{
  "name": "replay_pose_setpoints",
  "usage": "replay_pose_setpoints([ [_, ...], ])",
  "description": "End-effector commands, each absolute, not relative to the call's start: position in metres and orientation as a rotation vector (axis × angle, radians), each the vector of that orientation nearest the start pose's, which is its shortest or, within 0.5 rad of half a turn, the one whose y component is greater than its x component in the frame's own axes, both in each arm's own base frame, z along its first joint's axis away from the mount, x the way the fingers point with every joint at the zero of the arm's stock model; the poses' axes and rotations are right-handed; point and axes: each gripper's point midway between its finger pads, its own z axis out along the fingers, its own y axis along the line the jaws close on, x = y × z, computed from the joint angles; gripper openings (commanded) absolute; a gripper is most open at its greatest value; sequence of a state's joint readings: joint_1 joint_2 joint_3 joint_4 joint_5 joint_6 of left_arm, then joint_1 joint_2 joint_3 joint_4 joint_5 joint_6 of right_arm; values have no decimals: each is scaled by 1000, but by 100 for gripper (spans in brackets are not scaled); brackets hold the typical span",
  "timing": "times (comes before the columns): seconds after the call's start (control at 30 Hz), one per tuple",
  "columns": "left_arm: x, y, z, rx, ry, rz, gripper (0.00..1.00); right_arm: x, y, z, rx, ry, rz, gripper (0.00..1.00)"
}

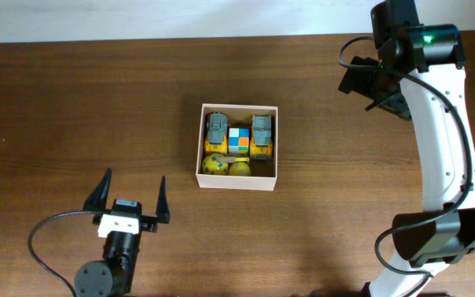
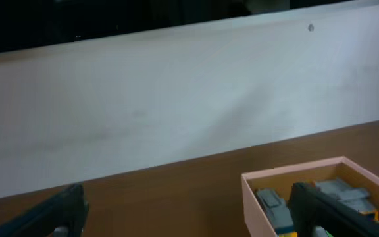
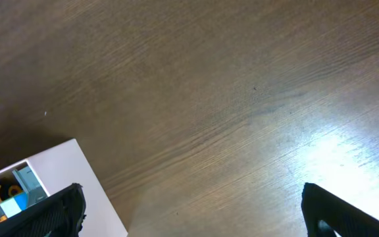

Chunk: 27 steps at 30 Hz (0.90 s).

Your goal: Pack container

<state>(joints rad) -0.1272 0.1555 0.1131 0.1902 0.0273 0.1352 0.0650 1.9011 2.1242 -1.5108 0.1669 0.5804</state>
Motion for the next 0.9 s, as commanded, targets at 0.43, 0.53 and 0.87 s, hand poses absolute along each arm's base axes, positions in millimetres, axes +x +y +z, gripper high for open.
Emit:
replay_pose_setpoints([
  [0.43,244,-36,162,253,1605,-13,99,400,-5,247,774,2697,-91,99],
  [0.53,243,-36,158,253,1622,-11,99,400,-5,247,774,2697,-91,99],
  [0.87,243,-36,158,252,1624,-10,99,400,-5,247,774,2697,-91,99],
])
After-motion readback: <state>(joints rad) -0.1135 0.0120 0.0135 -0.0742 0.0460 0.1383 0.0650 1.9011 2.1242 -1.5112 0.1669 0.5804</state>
